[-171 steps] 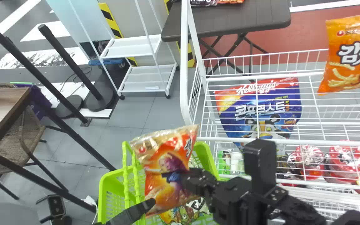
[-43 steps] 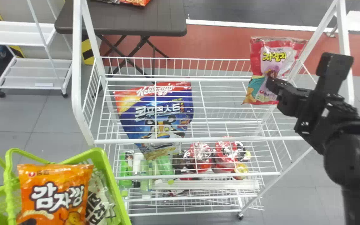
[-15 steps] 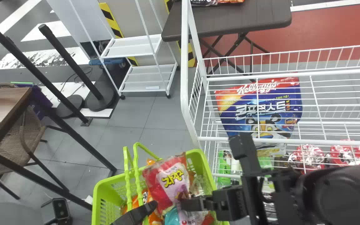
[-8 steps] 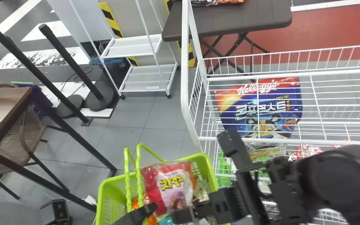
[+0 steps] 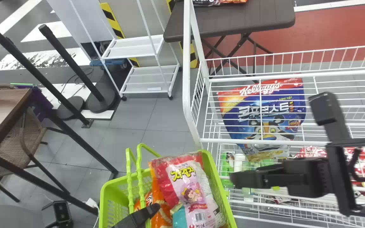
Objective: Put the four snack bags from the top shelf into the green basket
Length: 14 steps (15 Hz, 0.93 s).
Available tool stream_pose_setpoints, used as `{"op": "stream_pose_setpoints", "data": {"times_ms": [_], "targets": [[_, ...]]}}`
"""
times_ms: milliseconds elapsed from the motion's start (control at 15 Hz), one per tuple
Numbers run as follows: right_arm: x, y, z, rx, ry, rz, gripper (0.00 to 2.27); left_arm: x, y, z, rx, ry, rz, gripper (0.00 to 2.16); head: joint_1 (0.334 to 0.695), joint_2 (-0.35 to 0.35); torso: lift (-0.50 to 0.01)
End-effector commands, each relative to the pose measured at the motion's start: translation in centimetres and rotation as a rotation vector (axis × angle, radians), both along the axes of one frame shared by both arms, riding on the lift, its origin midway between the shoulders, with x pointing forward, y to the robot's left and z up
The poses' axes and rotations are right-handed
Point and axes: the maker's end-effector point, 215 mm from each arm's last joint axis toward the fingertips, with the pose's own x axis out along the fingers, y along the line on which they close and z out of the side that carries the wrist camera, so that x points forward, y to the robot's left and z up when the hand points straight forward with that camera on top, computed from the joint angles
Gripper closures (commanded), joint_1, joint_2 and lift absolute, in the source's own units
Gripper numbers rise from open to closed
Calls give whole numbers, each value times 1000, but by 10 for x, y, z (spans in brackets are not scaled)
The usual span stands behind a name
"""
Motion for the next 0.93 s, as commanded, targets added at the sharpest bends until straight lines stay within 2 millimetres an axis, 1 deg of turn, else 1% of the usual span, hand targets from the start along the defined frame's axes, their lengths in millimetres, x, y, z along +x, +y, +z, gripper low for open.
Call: {"op": "stream_pose_setpoints", "data": {"times_ms": [0,67,133,200,267,333,400,467,600,667,733,867], "targets": [[4,-38,-34,-136,-21,-88,43,-1,-1,2,-11,-7,-2,2145,695,350,0],[35,-56,-45,-209,-123,-201,43,-1,-1,2,-12,-6,-2,2145,695,350,0],[66,-74,-47,-285,-246,-295,43,-1,-1,3,-12,-8,-1,2145,695,350,0],[86,-90,-49,-350,-348,-364,43,-1,-1,3,-14,-10,-1,2145,695,350,0],[105,-100,-42,-377,-459,-423,43,0,-1,4,-15,-11,-1,2145,695,350,0],[119,-108,-31,-376,-554,-470,43,0,-1,4,-15,-11,-1,2145,695,350,0],[127,-115,-21,-373,-624,-503,43,0,-1,4,-15,-11,-1,2145,695,350,0],[135,-126,-12,-378,-690,-535,43,-1,-1,4,-19,-9,-1,2145,695,350,0],[141,-158,-13,-387,-724,-581,43,-1,0,4,-21,-9,1,2145,695,340,0],[141,-175,-13,-381,-747,-599,43,-1,0,4,-20,-11,2,2145,695,322,0],[139,-191,-9,-361,-765,-614,43,-1,1,4,-19,-11,3,2145,695,285,0],[130,-219,-11,-361,-773,-641,43,-1,0,4,-21,-10,2,2145,695,243,0]]}}
